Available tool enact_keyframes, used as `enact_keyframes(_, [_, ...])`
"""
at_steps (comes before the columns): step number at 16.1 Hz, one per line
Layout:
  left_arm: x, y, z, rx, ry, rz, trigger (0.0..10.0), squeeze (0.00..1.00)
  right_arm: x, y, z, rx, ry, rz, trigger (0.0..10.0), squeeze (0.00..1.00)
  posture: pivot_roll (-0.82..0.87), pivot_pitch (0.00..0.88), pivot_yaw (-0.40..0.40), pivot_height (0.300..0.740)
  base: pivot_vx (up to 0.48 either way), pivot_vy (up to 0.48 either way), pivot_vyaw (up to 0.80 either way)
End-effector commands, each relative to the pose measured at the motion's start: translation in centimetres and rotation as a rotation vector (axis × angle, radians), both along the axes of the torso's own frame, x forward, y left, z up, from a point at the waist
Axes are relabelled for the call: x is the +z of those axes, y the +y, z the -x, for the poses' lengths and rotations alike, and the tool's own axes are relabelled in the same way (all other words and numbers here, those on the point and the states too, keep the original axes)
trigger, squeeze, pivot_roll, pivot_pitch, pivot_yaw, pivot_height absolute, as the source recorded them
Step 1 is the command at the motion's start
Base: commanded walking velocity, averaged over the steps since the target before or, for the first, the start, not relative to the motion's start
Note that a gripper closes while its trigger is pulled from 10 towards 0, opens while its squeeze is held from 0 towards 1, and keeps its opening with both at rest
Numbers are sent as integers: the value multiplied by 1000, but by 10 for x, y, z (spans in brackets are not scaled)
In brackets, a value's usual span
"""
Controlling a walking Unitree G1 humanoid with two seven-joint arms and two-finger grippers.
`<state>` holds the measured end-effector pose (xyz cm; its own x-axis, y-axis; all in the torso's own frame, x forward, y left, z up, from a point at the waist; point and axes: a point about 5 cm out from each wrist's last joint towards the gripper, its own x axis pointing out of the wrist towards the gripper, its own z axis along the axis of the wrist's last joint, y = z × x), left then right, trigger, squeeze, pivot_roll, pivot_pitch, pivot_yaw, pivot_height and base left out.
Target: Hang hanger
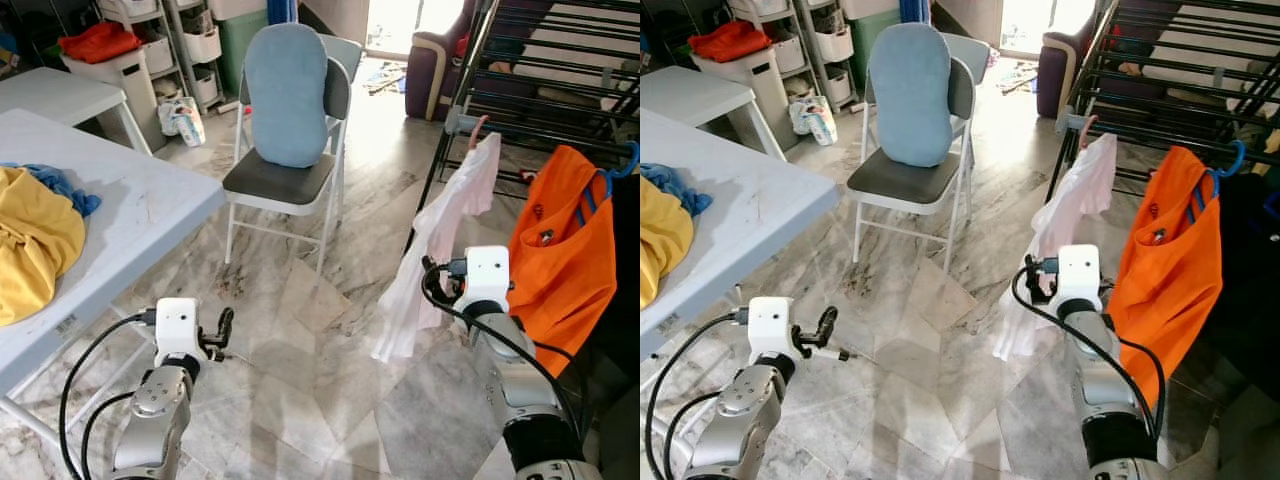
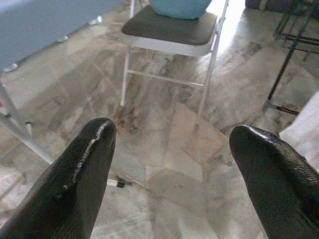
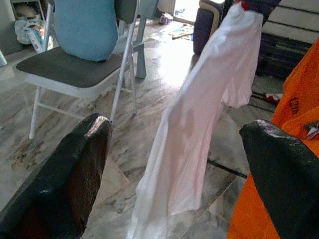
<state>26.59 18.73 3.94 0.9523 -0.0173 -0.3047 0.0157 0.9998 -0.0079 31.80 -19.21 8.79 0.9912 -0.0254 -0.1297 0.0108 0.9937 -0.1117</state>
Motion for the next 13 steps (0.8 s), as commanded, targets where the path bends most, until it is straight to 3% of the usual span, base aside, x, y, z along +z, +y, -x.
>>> enact_keyframes(1, [-1, 0, -1, 3, 22, 4, 10000, 0, 0, -2, 2, 0, 13, -1, 10000, 0, -110, 0, 27, 740, 0, 0, 0])
enact_keyframes(4, [-18, 29, 10, 65, 121, -103, 10000, 0, -19, -14, 6, -20, 120, 22, 10000, 0, -113, 0, 31, 740, 0, 0, 0])
enact_keyframes(5, [-28, 39, 14, 98, 192, -107, 10000, 0, -26, -19, 5, -31, 158, 17, 10000, 0, -110, 0, 31, 740, 0, 0, 0])
enact_keyframes(7, [-40, 55, 16, 117, 270, -111, 10000, 0, -40, -30, 3, -100, 249, -99, 10000, 0, -100, 0, 34, 740, 0, 0, 0])
enact_keyframes(10, [-32, 53, 5, 102, 248, -92, 10000, 0, -41, -22, -3, -73, 265, -117, 10000, 0, -90, 0, 37, 740, 0, 0, 0])
enact_keyframes(13, [-40, 42, 1, 69, 271, -80, 10000, 0, -58, -9, 2, -48, 332, -166, 10000, 0, -88, 0, 30, 740, 0, 0, 0])
